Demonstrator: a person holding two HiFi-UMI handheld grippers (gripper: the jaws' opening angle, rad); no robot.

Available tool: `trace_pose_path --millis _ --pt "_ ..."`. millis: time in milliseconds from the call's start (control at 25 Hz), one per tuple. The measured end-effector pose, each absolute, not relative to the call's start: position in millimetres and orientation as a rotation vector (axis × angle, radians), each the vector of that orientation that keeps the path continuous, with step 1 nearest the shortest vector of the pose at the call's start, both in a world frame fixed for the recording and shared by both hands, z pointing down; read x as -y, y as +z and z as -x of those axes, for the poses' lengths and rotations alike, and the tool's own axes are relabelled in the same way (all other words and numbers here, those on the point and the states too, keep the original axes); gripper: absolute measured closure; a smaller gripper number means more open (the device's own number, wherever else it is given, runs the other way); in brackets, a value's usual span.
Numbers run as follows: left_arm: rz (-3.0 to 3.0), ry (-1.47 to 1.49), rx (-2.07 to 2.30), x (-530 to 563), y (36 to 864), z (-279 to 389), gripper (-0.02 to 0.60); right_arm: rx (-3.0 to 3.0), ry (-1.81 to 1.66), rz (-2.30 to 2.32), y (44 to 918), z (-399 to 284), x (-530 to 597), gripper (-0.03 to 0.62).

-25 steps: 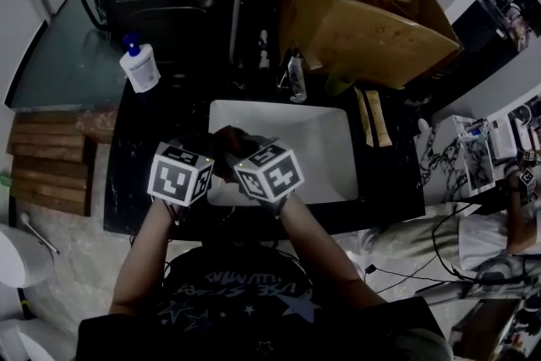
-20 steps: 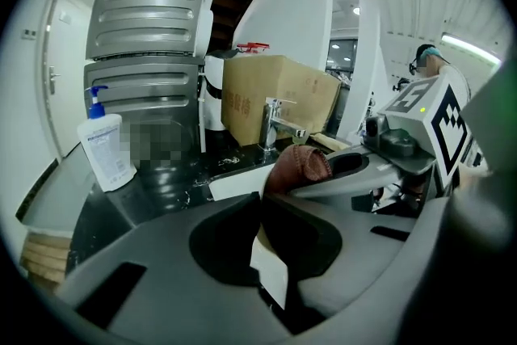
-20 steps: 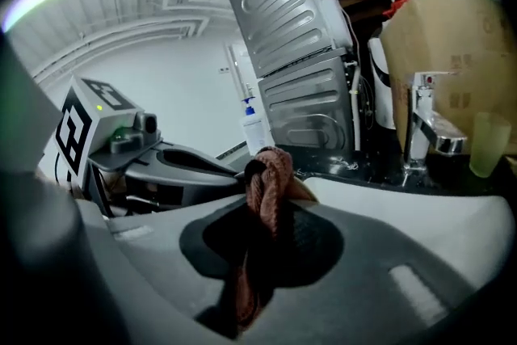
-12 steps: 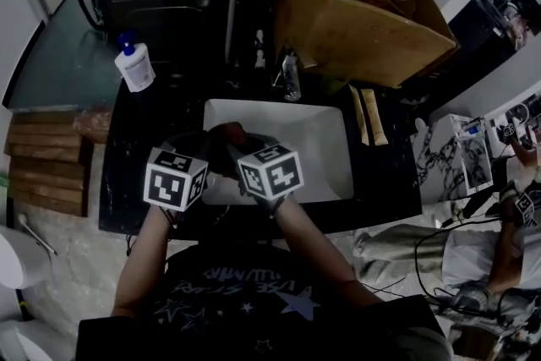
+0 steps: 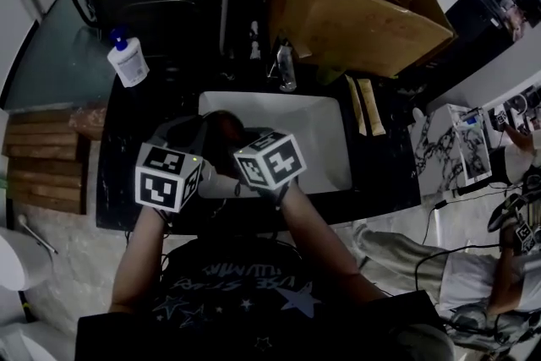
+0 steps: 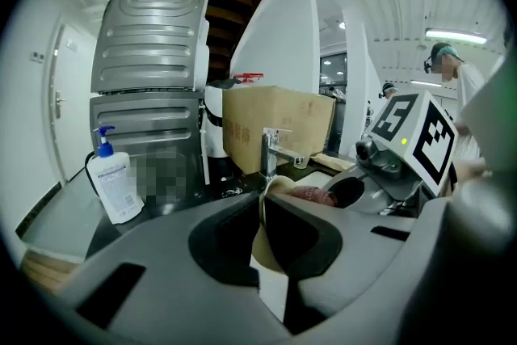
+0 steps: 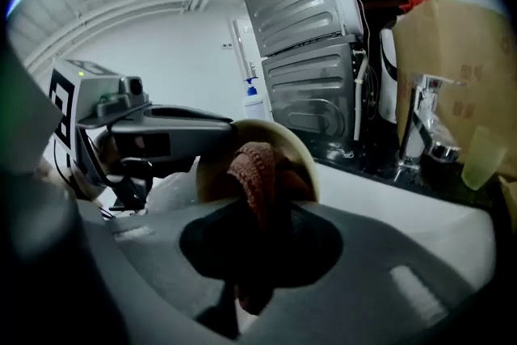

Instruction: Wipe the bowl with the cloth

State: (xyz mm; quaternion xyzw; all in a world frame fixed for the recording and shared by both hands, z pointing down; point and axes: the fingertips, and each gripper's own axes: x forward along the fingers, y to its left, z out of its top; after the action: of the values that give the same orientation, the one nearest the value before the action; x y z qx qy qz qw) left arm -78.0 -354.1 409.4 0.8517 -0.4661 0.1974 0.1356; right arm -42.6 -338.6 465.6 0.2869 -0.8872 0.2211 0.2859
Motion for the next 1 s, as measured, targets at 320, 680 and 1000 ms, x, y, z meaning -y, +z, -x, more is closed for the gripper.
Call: trace_pose_path --millis 320,680,1000 --pt "-2.479 0.539 1.351 349 404 72 0.558 2.543 1.016 -0.669 453 58 330 0.536" --pt "-2.441 0.514 1.34 340 411 81 0.558 2.694 1.095 -0.686 428 58 332 0.536" --pt "-2.334 0.402 1.352 347 420 115 0.56 2.757 0.915 -0.755 402 26 325 0.534"
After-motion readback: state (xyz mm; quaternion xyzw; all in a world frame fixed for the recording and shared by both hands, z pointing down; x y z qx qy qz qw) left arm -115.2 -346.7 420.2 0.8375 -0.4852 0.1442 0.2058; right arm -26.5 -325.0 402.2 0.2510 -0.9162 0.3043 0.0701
